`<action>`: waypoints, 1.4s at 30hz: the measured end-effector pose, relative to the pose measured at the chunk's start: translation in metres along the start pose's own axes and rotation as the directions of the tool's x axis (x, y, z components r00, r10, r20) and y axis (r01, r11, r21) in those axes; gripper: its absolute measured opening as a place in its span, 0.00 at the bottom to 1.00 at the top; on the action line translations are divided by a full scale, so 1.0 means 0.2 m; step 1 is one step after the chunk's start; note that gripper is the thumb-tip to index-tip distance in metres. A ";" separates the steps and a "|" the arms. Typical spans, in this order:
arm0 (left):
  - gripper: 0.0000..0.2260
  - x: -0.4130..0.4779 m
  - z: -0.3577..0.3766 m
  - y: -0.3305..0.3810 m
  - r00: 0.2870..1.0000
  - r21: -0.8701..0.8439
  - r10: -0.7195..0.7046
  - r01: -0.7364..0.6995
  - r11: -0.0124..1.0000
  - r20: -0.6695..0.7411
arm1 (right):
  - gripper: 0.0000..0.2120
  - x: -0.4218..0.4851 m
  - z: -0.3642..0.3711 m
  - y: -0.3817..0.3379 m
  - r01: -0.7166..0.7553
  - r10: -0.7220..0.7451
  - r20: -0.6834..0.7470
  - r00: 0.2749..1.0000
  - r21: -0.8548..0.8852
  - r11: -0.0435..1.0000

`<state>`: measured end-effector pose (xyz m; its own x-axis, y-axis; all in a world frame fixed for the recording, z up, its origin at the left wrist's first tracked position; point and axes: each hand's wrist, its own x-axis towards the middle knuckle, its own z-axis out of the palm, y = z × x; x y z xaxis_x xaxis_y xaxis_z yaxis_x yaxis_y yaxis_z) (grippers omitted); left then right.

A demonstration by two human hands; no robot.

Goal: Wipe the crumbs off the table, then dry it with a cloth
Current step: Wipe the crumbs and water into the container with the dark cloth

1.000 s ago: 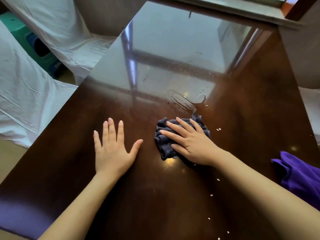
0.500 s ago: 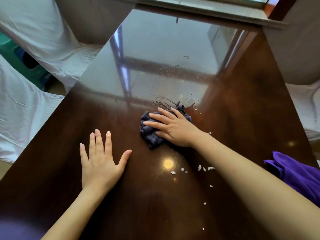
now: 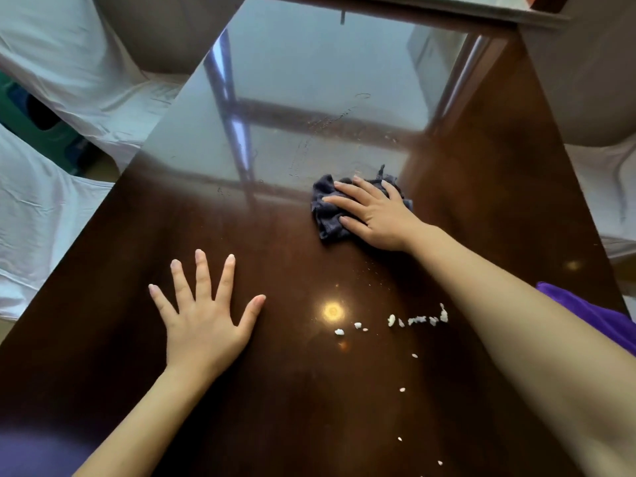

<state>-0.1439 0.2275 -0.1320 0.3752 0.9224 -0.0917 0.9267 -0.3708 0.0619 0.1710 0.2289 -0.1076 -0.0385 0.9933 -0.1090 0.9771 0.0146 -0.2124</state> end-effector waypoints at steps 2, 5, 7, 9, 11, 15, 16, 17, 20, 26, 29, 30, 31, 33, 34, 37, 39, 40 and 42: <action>0.37 -0.01 0.00 0.00 1.000 -0.013 -0.005 0.005 1.000 -0.004 | 0.21 -0.12 0.01 0.00 -0.028 0.028 -0.005 1.000 0.003 1.000; 0.36 -0.06 0.00 0.01 1.000 -0.019 0.014 -0.014 1.000 -0.014 | 0.21 -0.29 0.05 -0.03 -0.060 0.060 -0.014 0.998 -0.005 0.998; 0.36 -0.11 0.01 0.02 1.000 -0.025 0.019 -0.019 1.000 -0.015 | 0.22 -0.39 0.08 -0.07 -0.069 0.069 -0.015 0.998 -0.008 0.998; 0.36 -0.16 0.02 0.05 1.000 -0.022 0.021 -0.021 1.000 -0.012 | 0.22 -0.48 0.10 -0.11 -0.071 0.070 -0.008 0.997 -0.003 0.998; 0.36 -0.21 0.02 0.07 1.000 -0.022 0.021 -0.022 1.000 -0.014 | 0.22 -0.57 0.11 -0.14 -0.071 0.071 -0.001 0.997 0.000 0.997; 0.37 -0.29 0.02 0.10 1.000 -0.019 0.020 -0.021 1.000 -0.022 | 0.22 -0.72 0.14 -0.20 -0.116 0.116 -0.004 0.993 0.038 0.993; 0.37 -0.30 0.02 0.10 1.000 -0.016 0.020 -0.021 1.000 -0.023 | 0.22 -0.75 0.15 -0.21 -0.135 0.136 -0.006 0.991 0.048 0.990; 0.37 -0.32 0.02 0.10 0.999 -0.017 0.022 -0.022 1.000 -0.024 | 0.22 -0.78 0.15 -0.23 -0.156 0.157 -0.008 0.988 0.058 0.986; 0.36 -0.36 0.03 0.11 0.999 -0.033 0.026 -0.028 0.999 -0.039 | 0.22 -0.89 0.19 -0.29 -0.209 0.211 -0.017 0.977 0.075 0.975; 0.35 -0.38 0.04 0.11 0.998 -0.042 0.023 -0.025 0.999 -0.052 | 0.23 -1.09 0.27 -0.47 -0.266 0.269 -0.029 0.963 0.089 0.960; 0.36 -0.38 0.05 0.10 0.999 -0.022 0.023 -0.024 0.999 -0.044 | 0.22 -1.15 0.31 -0.59 -0.270 0.277 -0.073 0.958 0.088 0.959; 0.36 -0.37 0.06 0.10 0.999 -0.023 0.025 -0.026 0.999 -0.045 | 0.22 -1.16 0.33 -0.62 -0.274 0.281 -0.090 0.955 0.090 0.958; 0.35 -0.37 0.06 0.10 0.998 -0.029 0.027 -0.029 0.999 -0.050 | 0.22 -1.17 0.34 -0.65 -0.283 0.293 -0.109 0.950 0.094 0.954; 0.35 -0.36 0.06 0.09 0.997 -0.043 0.039 -0.042 0.998 -0.066 | 0.21 -1.16 0.34 -0.67 -0.323 0.339 -0.144 0.930 0.123 0.938; 0.35 -0.36 0.07 0.09 0.996 -0.046 0.046 -0.049 0.998 -0.072 | 0.20 -1.15 0.33 -0.68 -0.345 0.364 -0.153 0.919 0.138 0.928; 0.34 -0.36 0.08 0.09 0.995 -0.049 0.054 -0.058 0.997 -0.085 | 0.20 -1.04 0.31 -0.64 -0.411 0.434 -0.164 0.886 0.158 0.898; 0.34 -0.36 0.08 0.09 0.995 -0.053 0.057 -0.061 0.997 -0.087 | 0.19 -0.91 0.27 -0.60 -0.461 0.492 -0.164 0.855 0.196 0.866; 0.34 -0.36 0.09 0.09 0.995 -0.053 0.058 -0.063 0.997 -0.086 | 0.19 -0.84 0.25 -0.59 -0.482 0.520 -0.158 0.840 0.226 0.847; 0.33 -0.36 0.09 0.09 0.995 -0.042 0.064 -0.067 0.997 -0.079 | 0.19 -0.70 0.22 -0.58 -0.511 0.561 -0.128 0.818 0.284 0.811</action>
<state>-0.1546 0.1529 -0.1427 0.4303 0.9026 -0.0093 0.8976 -0.4268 0.1100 0.0543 0.0822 -0.1105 0.5431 0.8355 -0.0839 0.7527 -0.5287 -0.3924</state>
